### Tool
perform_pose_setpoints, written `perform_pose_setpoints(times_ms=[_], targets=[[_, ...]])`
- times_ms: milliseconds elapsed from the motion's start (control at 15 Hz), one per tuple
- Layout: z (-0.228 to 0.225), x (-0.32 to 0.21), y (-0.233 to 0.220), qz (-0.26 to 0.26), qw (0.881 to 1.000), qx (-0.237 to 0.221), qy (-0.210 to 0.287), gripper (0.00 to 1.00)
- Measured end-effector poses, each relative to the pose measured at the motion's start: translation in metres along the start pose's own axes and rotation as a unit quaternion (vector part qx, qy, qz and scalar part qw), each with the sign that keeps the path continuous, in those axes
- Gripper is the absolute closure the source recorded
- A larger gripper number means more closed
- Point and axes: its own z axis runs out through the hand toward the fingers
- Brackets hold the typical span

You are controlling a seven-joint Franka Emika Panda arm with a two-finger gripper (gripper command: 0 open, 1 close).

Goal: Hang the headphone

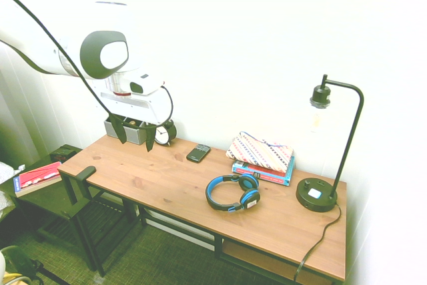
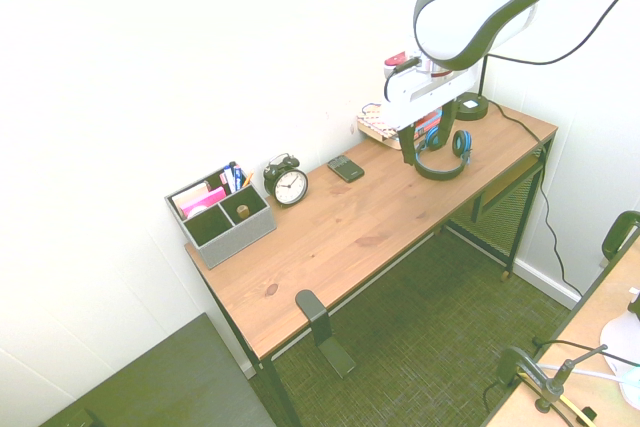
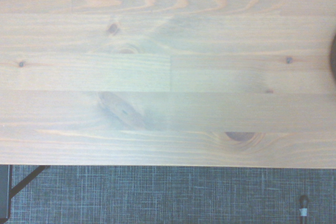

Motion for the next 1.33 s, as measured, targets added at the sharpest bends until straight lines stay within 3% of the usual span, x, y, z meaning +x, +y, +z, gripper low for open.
perform_pose_setpoints(times_ms=[133, 467, 600, 1067, 1133, 1333], targets=[[0.0, 0.0, 0.0, -0.008, 1.0, 0.0, 0.0, 0.0], [0.018, 0.02, 0.006, -0.16, 0.987, -0.004, 0.034, 0.0], [0.04, 0.042, 0.014, -0.195, 0.98, -0.009, 0.048, 0.0], [0.132, 0.125, 0.031, -0.188, 0.981, -0.024, 0.05, 0.0], [0.144, 0.133, 0.03, -0.187, 0.981, -0.027, 0.048, 1.0], [0.165, 0.153, 0.025, -0.183, 0.982, -0.031, 0.046, 1.0]])
